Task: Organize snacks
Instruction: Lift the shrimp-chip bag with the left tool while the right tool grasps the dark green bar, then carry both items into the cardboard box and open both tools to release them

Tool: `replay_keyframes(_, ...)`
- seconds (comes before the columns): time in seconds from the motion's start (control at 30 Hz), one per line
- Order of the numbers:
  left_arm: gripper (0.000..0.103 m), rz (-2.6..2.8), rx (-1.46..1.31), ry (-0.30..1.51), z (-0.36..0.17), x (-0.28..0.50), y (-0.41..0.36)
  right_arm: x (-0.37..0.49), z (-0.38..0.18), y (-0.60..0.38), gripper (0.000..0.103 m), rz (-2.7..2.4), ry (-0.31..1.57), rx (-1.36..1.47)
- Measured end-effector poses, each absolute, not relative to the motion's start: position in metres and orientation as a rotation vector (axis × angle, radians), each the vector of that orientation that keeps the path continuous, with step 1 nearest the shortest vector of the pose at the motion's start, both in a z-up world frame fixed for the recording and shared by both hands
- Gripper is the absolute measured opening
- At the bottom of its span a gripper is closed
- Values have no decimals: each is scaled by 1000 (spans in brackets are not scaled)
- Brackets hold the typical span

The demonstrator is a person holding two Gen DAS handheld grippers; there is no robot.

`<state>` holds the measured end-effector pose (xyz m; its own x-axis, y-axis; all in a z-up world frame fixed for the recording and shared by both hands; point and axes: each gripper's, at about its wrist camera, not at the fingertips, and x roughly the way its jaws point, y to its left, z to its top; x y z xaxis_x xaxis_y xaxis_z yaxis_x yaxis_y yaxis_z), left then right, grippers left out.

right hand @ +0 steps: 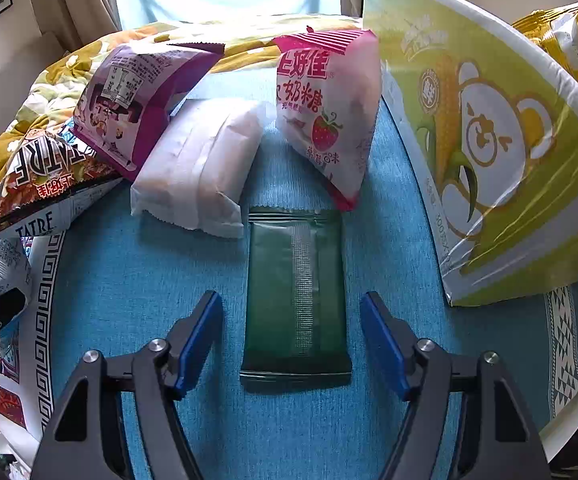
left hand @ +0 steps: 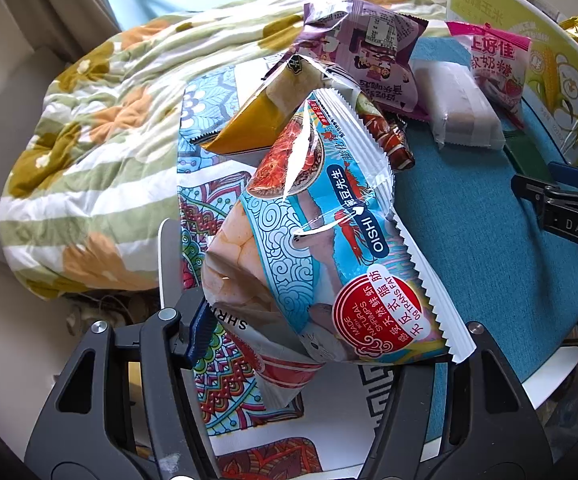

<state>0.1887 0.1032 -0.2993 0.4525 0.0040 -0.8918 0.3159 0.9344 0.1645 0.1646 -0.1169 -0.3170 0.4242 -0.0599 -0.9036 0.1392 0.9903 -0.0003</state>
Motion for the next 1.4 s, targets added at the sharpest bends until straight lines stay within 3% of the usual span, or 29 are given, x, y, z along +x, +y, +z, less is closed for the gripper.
replay_keyframes(0.1,58,-204,329,1086,-296,183,101,163,-316,-116,55,-113,1119,71)
replay_keyframes(0.17,58,-208,326,1084,-292,179,100,168,-313,-113,44,-104,1117,65)
replay_keyframes(0.23,58,-214,322,1078,-288,174,99,170,-311,-108,41,-105,1120,60)
replay_keyframes(0.53,58,-245,284,1038,-256,162,98,160,-285,-106,41,-108,1085,93)
replay_keyframes(0.87,57,-355,225,941,-195,159,79,133,-214,-106,41,-102,989,133)
replay_keyframes(1.4,58,-450,167,739,-93,206,-64,131,-109,-212,41,-97,809,182)
